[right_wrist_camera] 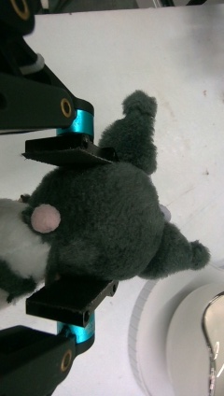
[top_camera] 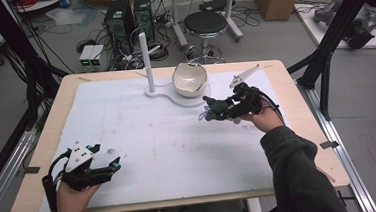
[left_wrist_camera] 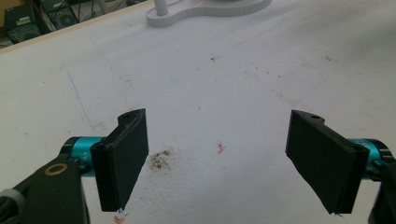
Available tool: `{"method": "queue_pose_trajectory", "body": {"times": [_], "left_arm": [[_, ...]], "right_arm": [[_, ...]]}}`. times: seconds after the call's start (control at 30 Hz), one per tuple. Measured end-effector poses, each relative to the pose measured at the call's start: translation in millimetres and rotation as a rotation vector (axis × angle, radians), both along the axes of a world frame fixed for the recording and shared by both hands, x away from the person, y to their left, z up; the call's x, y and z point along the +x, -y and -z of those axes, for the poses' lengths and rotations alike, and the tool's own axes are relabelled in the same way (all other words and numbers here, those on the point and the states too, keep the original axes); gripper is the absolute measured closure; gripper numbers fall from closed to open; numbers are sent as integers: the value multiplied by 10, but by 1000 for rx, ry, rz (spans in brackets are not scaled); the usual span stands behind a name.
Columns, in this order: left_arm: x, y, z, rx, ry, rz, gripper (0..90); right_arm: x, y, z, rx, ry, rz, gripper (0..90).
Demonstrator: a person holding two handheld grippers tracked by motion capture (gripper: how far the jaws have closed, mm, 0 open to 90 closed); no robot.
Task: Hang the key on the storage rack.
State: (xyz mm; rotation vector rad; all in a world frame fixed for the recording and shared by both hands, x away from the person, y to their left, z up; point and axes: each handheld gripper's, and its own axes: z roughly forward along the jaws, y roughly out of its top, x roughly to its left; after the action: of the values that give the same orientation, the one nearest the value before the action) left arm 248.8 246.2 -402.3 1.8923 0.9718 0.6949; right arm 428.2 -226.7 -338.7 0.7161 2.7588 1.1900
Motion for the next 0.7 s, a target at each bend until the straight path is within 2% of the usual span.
{"method": "queue_pose_trajectory", "body": {"times": [0.17,0.4,0.7], "left_arm": [[-7,1,2,-9,0,-1,216],[-7,-12,-2,-14,0,-3,216],[-2,-47,-6,-22,2,-7,215]], "right_arm": [[-1,-74,-54,8,0,-1,414],[3,-223,-146,54,14,-5,414],[4,-408,-302,65,30,-13,414]]}}
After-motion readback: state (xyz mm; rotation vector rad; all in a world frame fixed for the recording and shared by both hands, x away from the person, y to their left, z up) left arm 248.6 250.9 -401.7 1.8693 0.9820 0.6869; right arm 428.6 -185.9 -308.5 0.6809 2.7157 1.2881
